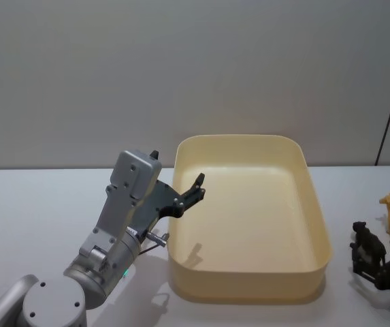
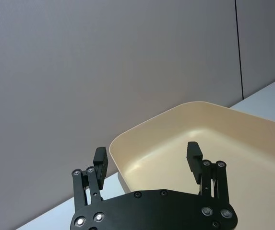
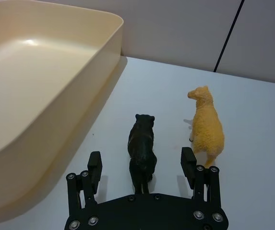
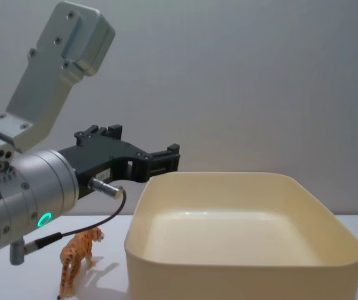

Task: Pick up the toy alternately with two hands and place it into the central storage box.

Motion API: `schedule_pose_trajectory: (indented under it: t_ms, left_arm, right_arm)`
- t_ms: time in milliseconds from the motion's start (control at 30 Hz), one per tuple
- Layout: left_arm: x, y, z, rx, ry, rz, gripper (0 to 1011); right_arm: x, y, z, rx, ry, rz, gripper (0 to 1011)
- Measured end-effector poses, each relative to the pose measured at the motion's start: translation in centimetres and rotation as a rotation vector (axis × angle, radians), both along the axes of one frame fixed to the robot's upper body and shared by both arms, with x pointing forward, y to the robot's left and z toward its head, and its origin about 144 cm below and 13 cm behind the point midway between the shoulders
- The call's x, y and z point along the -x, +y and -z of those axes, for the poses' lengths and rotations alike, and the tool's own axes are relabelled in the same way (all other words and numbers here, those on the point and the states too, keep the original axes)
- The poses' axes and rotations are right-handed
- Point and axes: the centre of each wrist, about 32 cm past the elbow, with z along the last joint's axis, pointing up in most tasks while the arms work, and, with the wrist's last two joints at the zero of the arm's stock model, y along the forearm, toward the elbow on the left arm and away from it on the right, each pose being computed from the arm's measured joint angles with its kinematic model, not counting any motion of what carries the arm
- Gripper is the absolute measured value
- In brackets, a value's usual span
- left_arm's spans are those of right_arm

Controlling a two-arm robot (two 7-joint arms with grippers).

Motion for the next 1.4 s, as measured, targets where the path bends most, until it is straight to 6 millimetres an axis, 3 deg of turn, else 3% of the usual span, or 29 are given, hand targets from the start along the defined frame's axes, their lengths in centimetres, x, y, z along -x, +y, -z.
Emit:
schedule_pose_trajectory:
  t_ms: [167,400,900,1067,1400]
  left_arm:
    - [0.0,0.0,0.0,0.000,0.000,0.000,1002]
    - [0.0,0.0,0.0,0.000,0.000,0.000,1001]
    - [0.0,0.0,0.0,0.000,0.000,0.000,1001]
    - [0.0,0.0,0.0,0.000,0.000,0.000,1002]
    - [0.0,0.0,0.0,0.000,0.000,0.000,1001]
  right_arm:
    - [-0.7,0.4,0.5,0.008,0.014,-0.002,995]
    - [-1.2,0.7,0.9,0.015,0.027,-0.005,879]
    - [-1.7,1.0,1.3,0.021,0.038,-0.008,373]
    - [-1.7,1.0,1.3,0.020,0.031,-0.004,275]
    - [-1.7,1.4,0.8,0.003,-0.048,0.039,275]
